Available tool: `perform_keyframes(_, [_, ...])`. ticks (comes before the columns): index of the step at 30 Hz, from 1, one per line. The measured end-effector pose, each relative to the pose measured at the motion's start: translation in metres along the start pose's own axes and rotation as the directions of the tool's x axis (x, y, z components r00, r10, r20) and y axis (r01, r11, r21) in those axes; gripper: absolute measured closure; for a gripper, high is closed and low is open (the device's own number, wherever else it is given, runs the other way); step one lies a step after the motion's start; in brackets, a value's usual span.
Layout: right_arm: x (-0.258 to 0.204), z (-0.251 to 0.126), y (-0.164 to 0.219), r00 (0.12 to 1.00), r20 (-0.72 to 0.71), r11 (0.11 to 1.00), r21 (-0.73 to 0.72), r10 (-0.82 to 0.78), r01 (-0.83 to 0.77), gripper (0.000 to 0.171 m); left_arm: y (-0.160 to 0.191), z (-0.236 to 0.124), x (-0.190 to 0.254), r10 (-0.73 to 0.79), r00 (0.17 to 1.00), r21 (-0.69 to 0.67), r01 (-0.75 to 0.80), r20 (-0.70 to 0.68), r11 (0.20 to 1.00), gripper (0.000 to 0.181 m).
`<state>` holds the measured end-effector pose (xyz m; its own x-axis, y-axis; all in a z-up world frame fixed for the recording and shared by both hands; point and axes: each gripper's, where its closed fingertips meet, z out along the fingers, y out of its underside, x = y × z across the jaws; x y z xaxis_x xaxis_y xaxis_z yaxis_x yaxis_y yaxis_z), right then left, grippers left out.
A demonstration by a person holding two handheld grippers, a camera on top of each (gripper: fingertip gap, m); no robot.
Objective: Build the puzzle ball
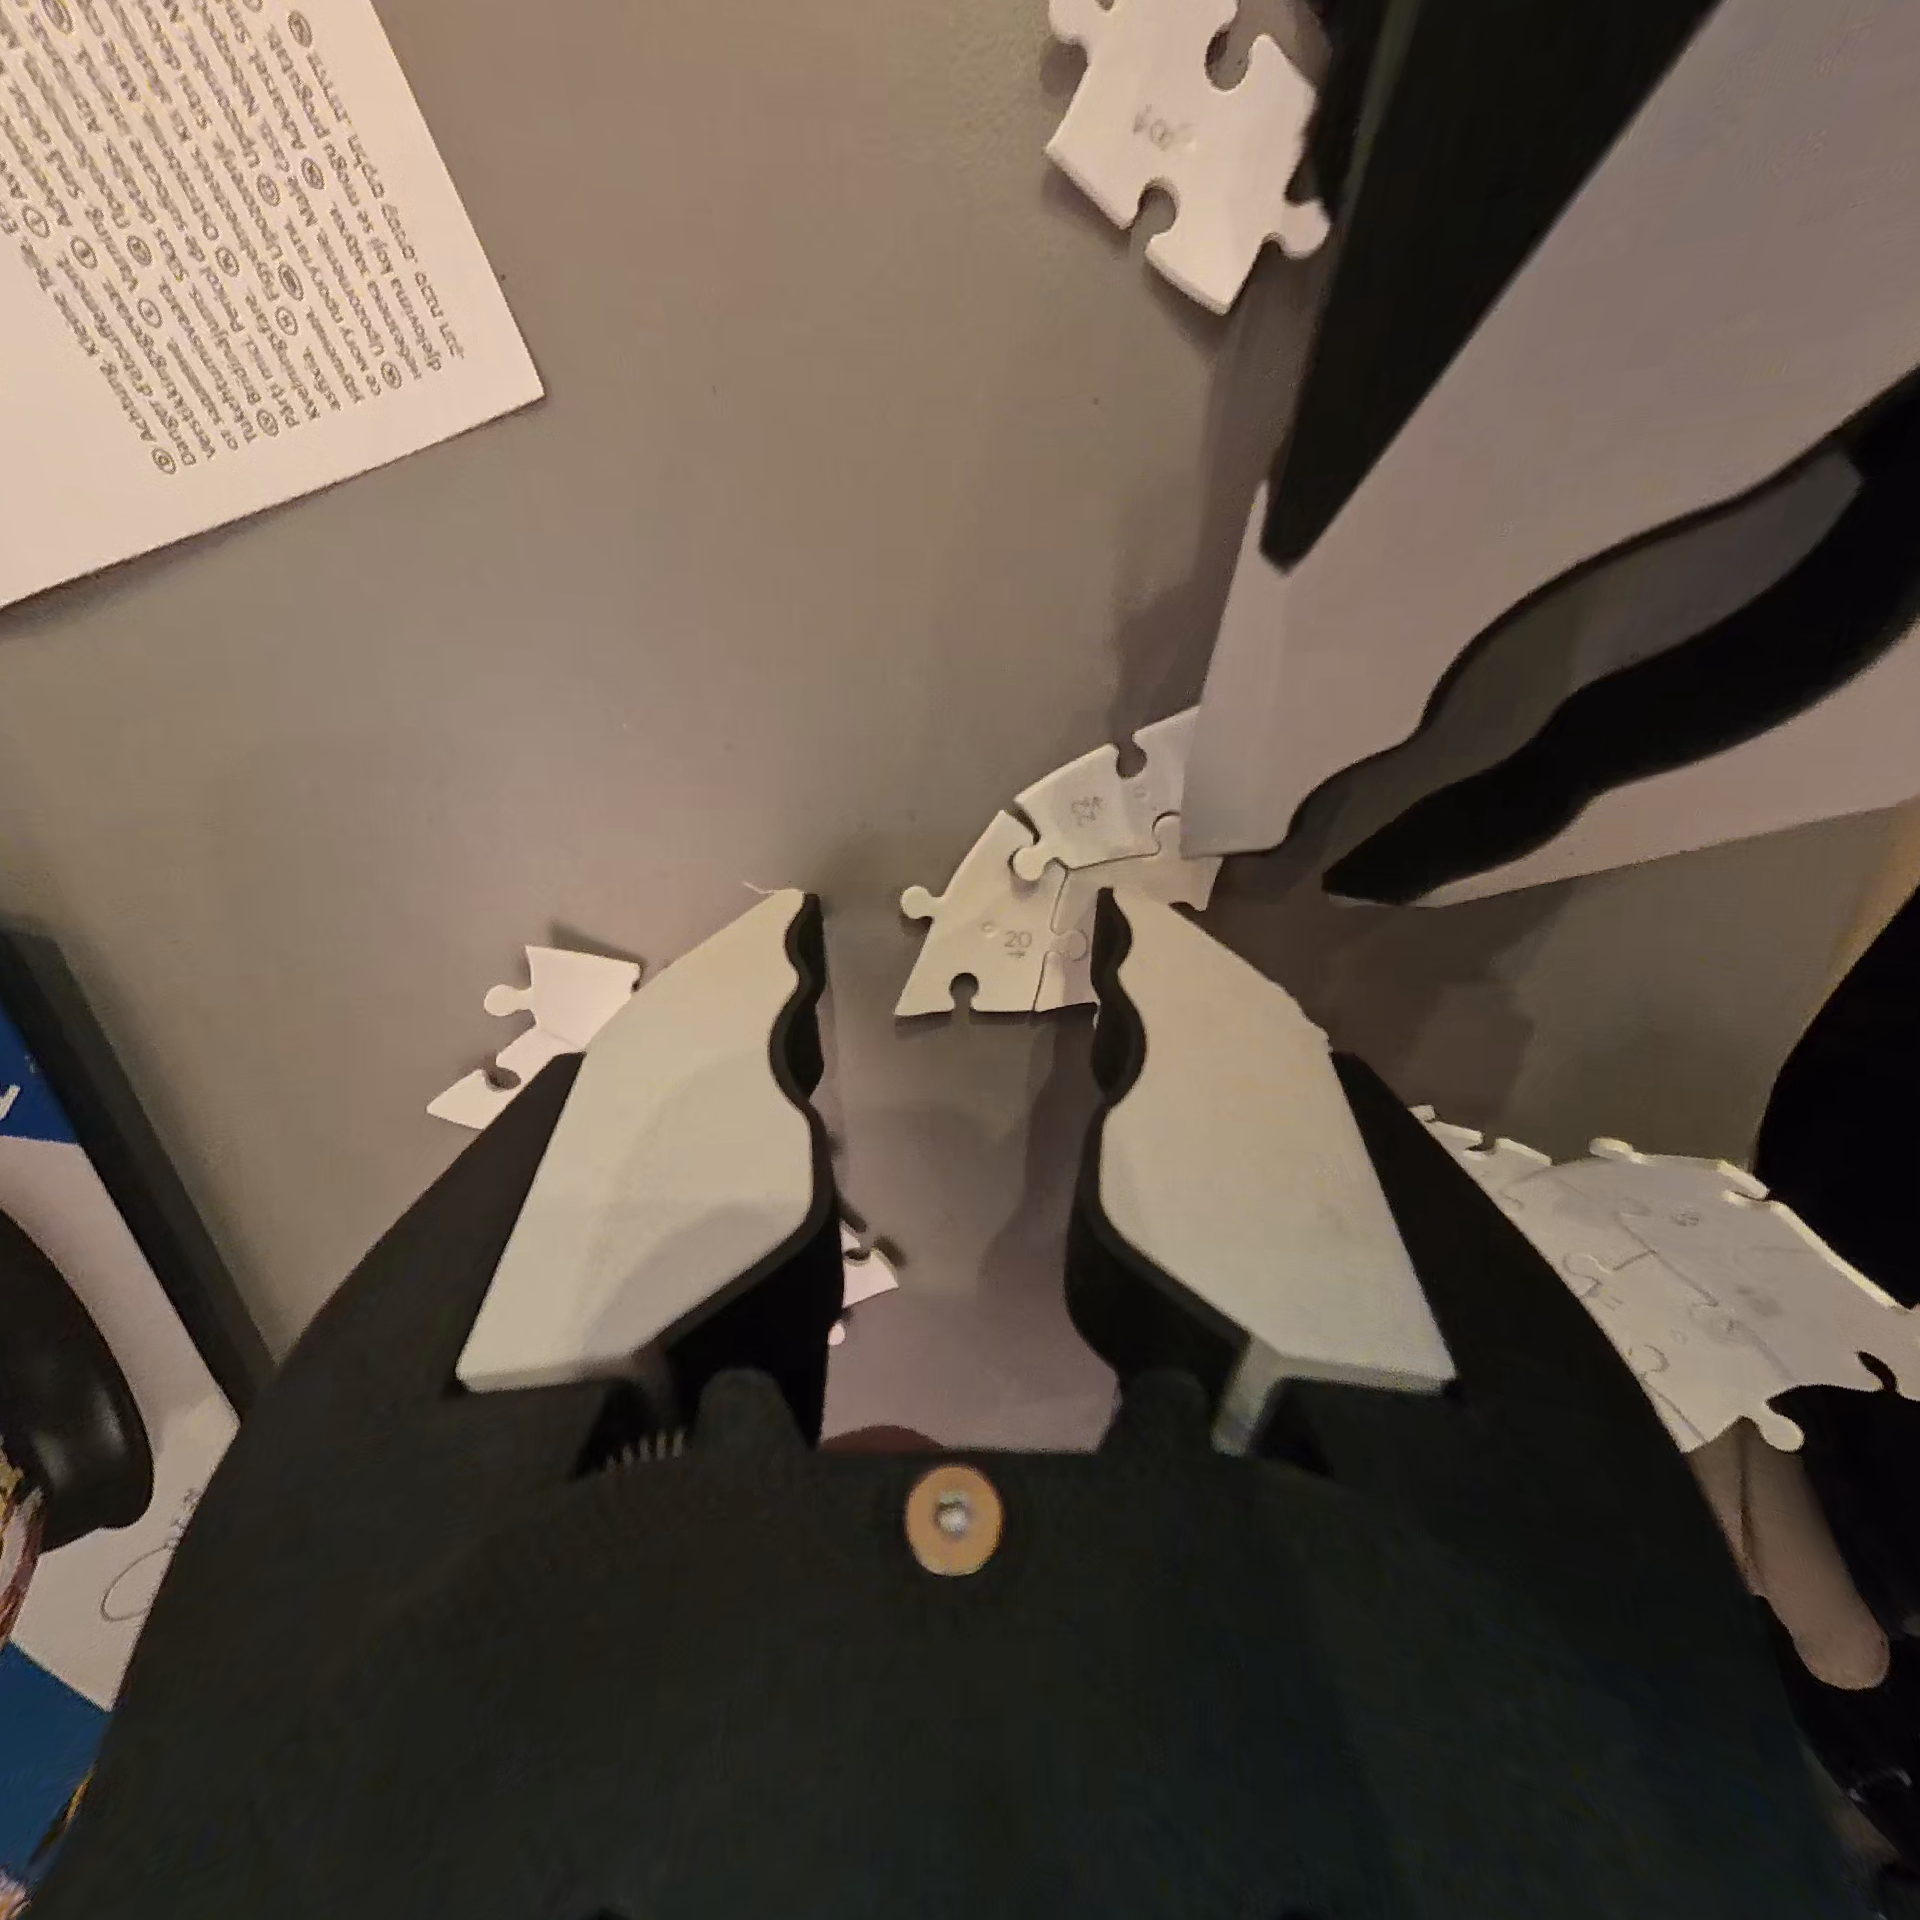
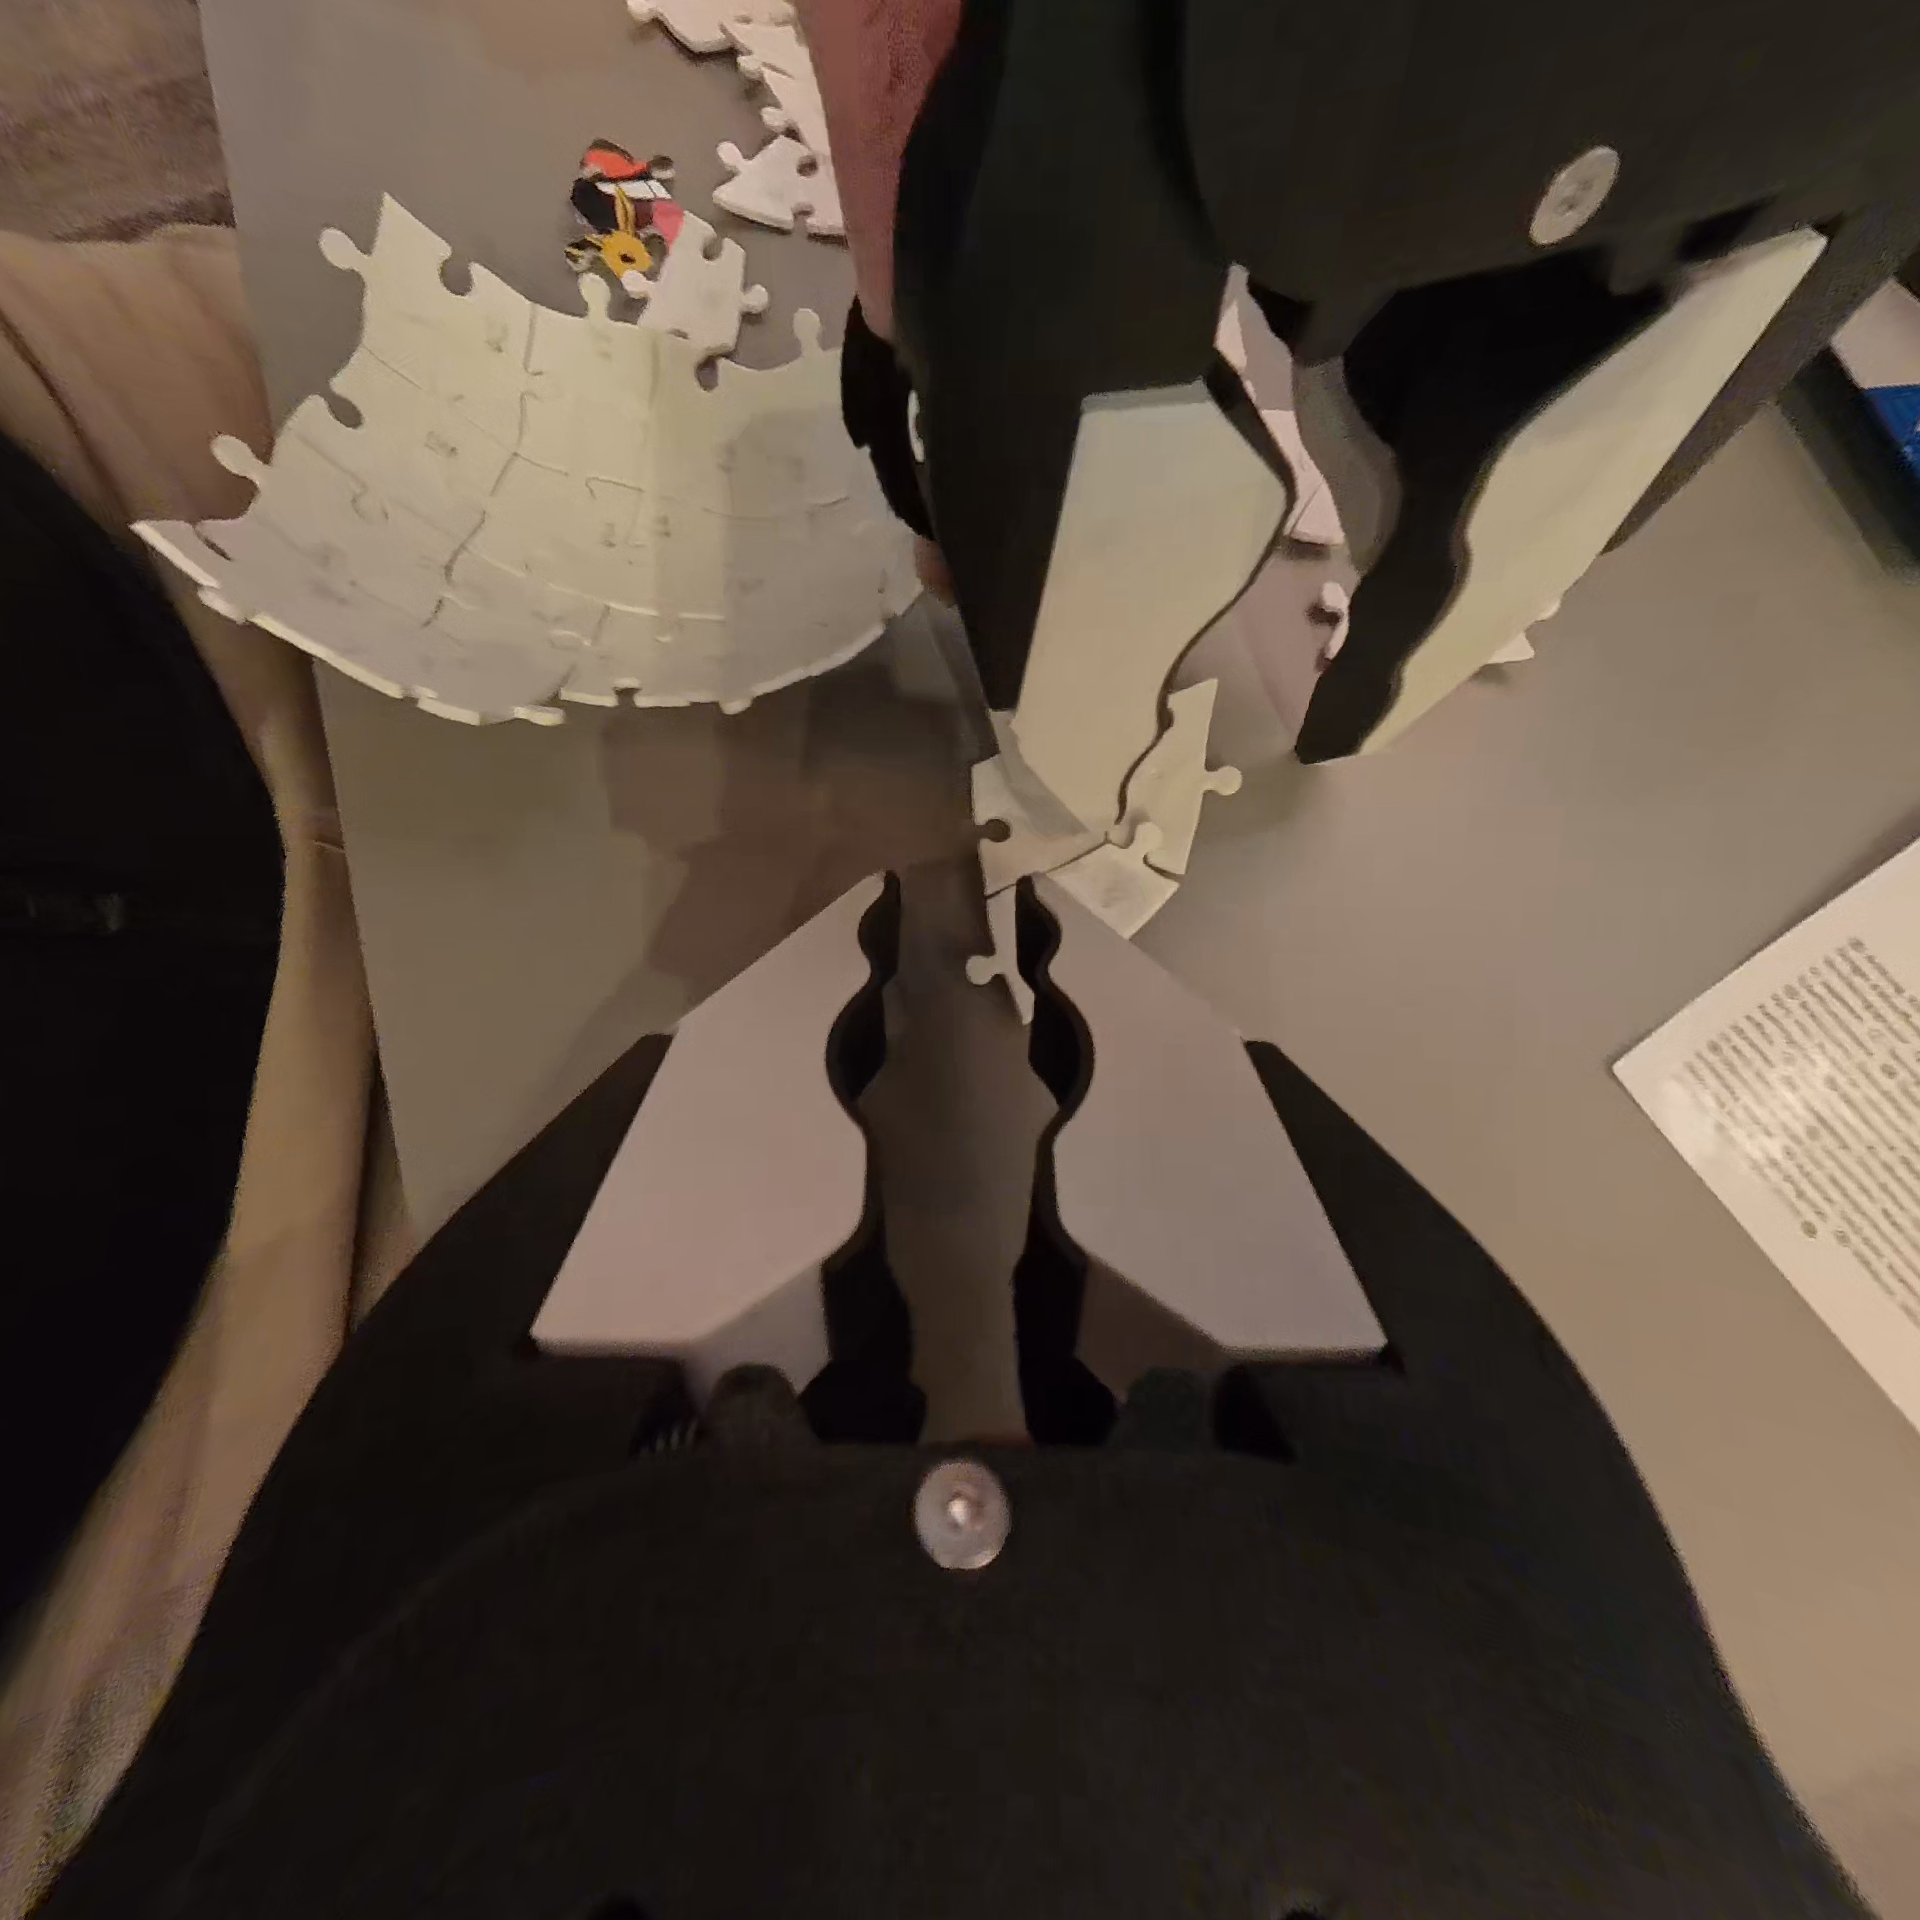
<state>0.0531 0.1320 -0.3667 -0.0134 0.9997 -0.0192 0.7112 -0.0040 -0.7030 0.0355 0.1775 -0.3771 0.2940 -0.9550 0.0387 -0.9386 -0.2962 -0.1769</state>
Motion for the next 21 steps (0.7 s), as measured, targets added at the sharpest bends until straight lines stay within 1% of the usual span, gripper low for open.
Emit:
perform_keyframes(2, [0.001, 0.0024, 0.0014, 1.0, -0.015, 1.0, -0.015, -0.015, 0.015, 0.15, -0.0001, 0.0, -0.0001, -0.001, 1.0, -0.002, 0.001, -0.001, 1.0, 0.132])
perform_keyframes(9, [0.0066, 0.0031, 0.0048, 0.999, -0.049, 1.0, -0.02, -0.021, 0.02, 0.165, -0.0013, -0.0001, 0.0004, -0.006, 1.0, -0.009, 0.006, -0.015, 1.0, 0.131])
perform_keyframes(13, [0.0068, 0.0032, 0.0059, 0.998, -0.057, 0.999, -0.022, -0.03, 0.028, 0.165, -0.0009, -0.0006, -0.0002, -0.014, 1.0, -0.012, 0.014, -0.02, 1.0, 0.128])
perform_keyframes(15, [0.0069, 0.003, 0.0066, 0.999, -0.039, 1.0, -0.023, 0.01, -0.011, 0.165, -0.0007, -0.0005, 0.0005, -0.016, 1.0, -0.011, 0.015, -0.025, 1.0, 0.128])
perform_keyframes(17, [0.0054, 0.0033, 0.0068, 0.998, -0.013, 0.998, -0.034, 0.055, -0.055, 0.168, 0.0019, -0.0009, -0.0012, -0.021, 1.0, -0.02, 0.02, -0.021, 1.0, 0.128])
perform_keyframes(21, [0.0058, 0.0035, 0.0068, 0.995, 0.008, 0.994, -0.046, 0.097, -0.097, 0.169, 0.0052, -0.0032, -0.0053, -0.056, 0.998, -0.003, 0.056, -0.032, 0.998, 0.13])
